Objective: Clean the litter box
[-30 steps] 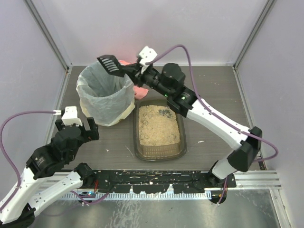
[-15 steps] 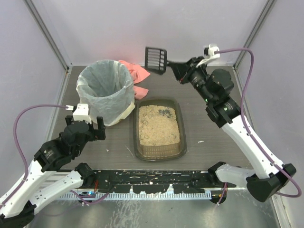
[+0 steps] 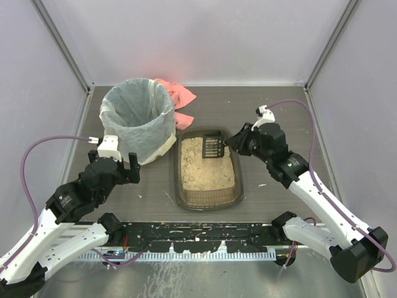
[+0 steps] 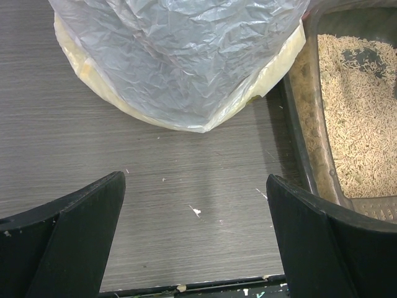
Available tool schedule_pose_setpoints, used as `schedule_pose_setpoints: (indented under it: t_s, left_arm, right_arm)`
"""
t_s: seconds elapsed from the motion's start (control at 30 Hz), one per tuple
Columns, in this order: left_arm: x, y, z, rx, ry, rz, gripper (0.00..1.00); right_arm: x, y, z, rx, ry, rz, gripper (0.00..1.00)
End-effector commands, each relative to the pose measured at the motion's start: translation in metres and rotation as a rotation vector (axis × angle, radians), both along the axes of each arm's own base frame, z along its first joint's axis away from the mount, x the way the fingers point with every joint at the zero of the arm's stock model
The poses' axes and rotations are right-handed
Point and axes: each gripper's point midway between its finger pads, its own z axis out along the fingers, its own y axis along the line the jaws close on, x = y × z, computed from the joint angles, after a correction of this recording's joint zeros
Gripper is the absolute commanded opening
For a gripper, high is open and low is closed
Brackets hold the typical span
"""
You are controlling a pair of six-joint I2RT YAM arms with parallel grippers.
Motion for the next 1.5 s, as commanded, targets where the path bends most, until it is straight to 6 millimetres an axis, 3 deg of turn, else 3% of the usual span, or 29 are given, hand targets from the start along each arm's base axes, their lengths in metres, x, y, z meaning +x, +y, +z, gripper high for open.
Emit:
schedule_pose_setpoints:
  t_s: [0.0,0.07,0.33,0.43,0.5,0.67,1.07,1.27,1.33,1.47]
  left_arm:
    - [0.006,-0.006,0.01,-0.024,-0.037,-0.008,0.98]
    - [0.007,-0.006,0.01,-0.023,-0.037,-0.007,0.98]
    - [0.006,-0.005,0.009,-0.02,-0.034,-0.006,0.98]
    - [0.006,-0.005,0.009,-0.02,-0.035,-0.005,0.98]
    - [0.007,-0.005,0.009,-0.018,-0.035,-0.003,0.98]
    - [0.007,-0.005,0.008,-0.011,-0.031,0.0,0.98]
    - [0.008,0.003,0.01,0.002,-0.04,0.038,0.98]
    - [0.007,0.01,0.013,0.0,-0.057,0.066,0.98]
    - [0.007,0.011,0.013,0.003,-0.058,0.072,0.98]
    - [0.009,0.013,0.011,0.019,-0.051,0.085,0.98]
  right_arm:
    - [-0.009,0.009,-0.029,0.078,0.101,0.01,0.05]
    - [-0.012,0.015,-0.047,0.096,0.138,0.027,0.06]
    - [-0.009,0.028,-0.085,0.107,0.188,0.075,0.2]
    - [-0.004,0.021,-0.086,0.067,0.166,0.05,0.3]
    - [-0.001,0.012,-0.085,0.016,0.145,0.017,0.42]
    - [0.002,-0.021,-0.086,-0.144,0.104,-0.075,0.52]
    - [-0.003,-0.108,-0.052,-0.401,-0.026,-0.38,0.62]
    - [-0.018,-0.125,-0.018,-0.349,-0.14,-0.429,0.78]
    - [-0.023,-0.124,-0.007,-0.327,-0.181,-0.406,0.98]
    - [-0.037,-0.128,0.002,-0.291,-0.215,-0.392,1.0]
